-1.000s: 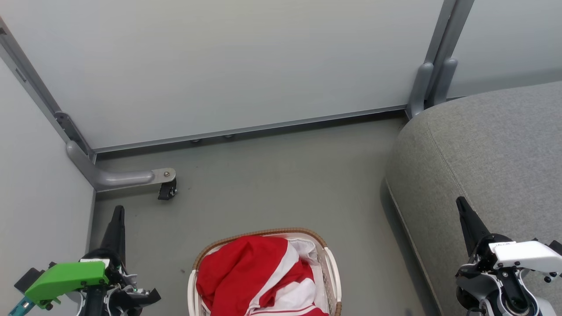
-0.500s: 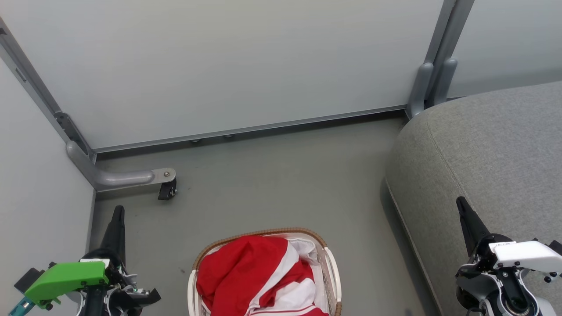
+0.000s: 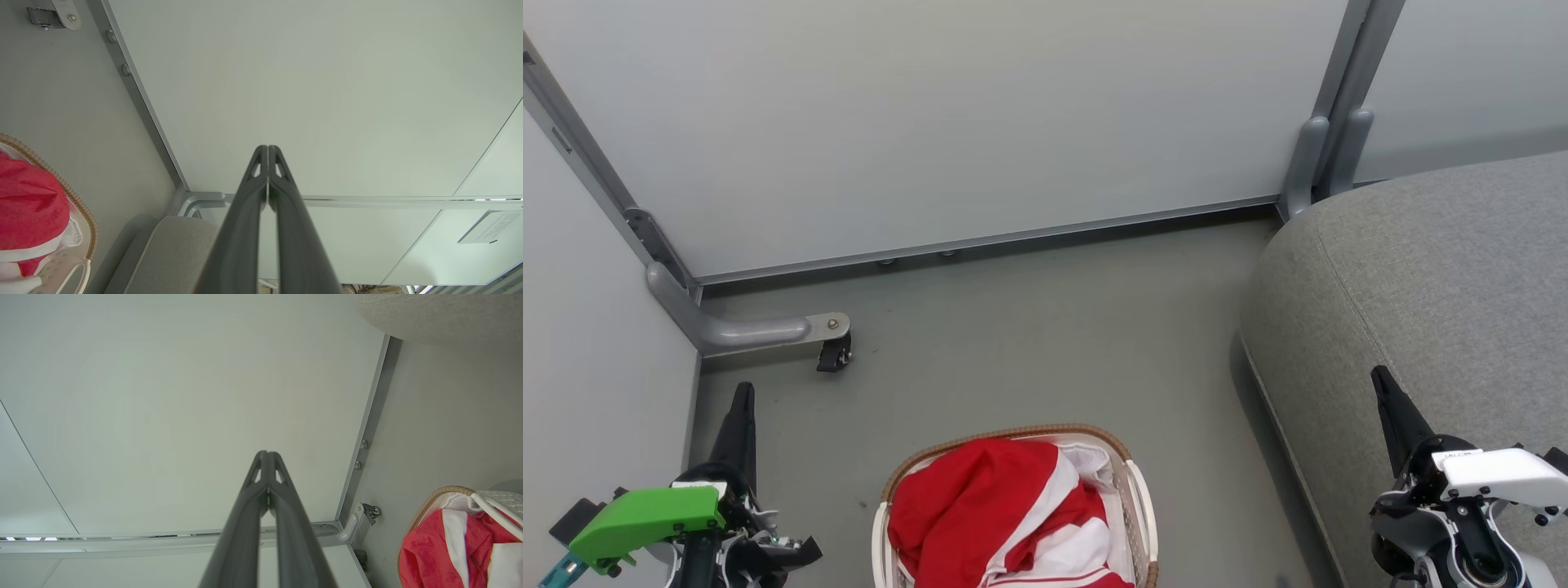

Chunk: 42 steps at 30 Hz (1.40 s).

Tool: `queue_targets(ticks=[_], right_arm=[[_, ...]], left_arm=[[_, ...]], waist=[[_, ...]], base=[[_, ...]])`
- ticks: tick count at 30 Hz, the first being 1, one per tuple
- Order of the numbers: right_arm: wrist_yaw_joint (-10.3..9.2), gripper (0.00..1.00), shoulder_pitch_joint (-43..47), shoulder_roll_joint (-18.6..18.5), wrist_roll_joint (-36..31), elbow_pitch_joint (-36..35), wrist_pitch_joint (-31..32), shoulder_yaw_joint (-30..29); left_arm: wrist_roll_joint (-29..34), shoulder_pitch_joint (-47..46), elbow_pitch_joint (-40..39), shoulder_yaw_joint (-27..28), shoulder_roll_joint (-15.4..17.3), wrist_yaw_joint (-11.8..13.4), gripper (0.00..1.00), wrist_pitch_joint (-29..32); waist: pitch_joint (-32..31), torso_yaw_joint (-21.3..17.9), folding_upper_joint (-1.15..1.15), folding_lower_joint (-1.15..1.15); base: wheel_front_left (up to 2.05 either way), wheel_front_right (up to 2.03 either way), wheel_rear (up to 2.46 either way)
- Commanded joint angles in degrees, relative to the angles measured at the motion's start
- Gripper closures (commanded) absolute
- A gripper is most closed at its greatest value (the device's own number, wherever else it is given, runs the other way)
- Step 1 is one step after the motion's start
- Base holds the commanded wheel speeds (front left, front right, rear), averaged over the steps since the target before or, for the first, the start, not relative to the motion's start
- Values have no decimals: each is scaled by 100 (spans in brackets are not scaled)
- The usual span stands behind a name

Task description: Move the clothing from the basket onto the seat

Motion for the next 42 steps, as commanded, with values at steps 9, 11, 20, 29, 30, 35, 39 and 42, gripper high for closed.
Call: queue_targets(ticks=[9, 11, 20, 29, 30, 35, 39, 42], right_arm=[[-18, 0, 92, 4, -89, 75, -95, 63], [-17, 0, 99, -45, -176, 55, -177, 124], [-13, 0, 86, -207, -1051, 12, -473, 325], [-9, 0, 93, -301, -2036, -23, -730, 543], [-8, 0, 97, -307, -2123, -30, -751, 560], [-6, 0, 127, -351, -2598, -67, -884, 656], [-4, 0, 148, -394, -2987, -97, -981, 726], [-3, 0, 158, -415, -3247, -121, -1049, 775]], left_arm=[[77, 95, 164, -62, -31, 9, 0, -123], [203, 91, 183, -100, -7, 8, 0, -192], [1403, 125, 161, -155, 34, 5, 0, -476], [2548, 211, 91, -357, 71, 4, 0, -732], [2651, 224, 91, -377, 75, 10, 0, -753], [3190, 279, 109, -475, 93, 81, 0, -884], [3600, 313, 106, -566, 130, 154, 0, -983], [3862, 340, 110, -639, 161, 204, 0, -1050]], waist=[[4, -1, 0, 0], [5, -2, 0, 0], [4, -10, 0, 0], [3, -16, 0, 0], [3, -16, 0, 0], [-1, -20, 0, 0], [-7, -23, 0, 0], [-12, -26, 0, 0]], base=[[0, 0, 0], [0, 0, 0], [0, 0, 0], [0, 0, 0], [0, 0, 0], [0, 0, 0], [0, 0, 0], [0, 0, 0]])
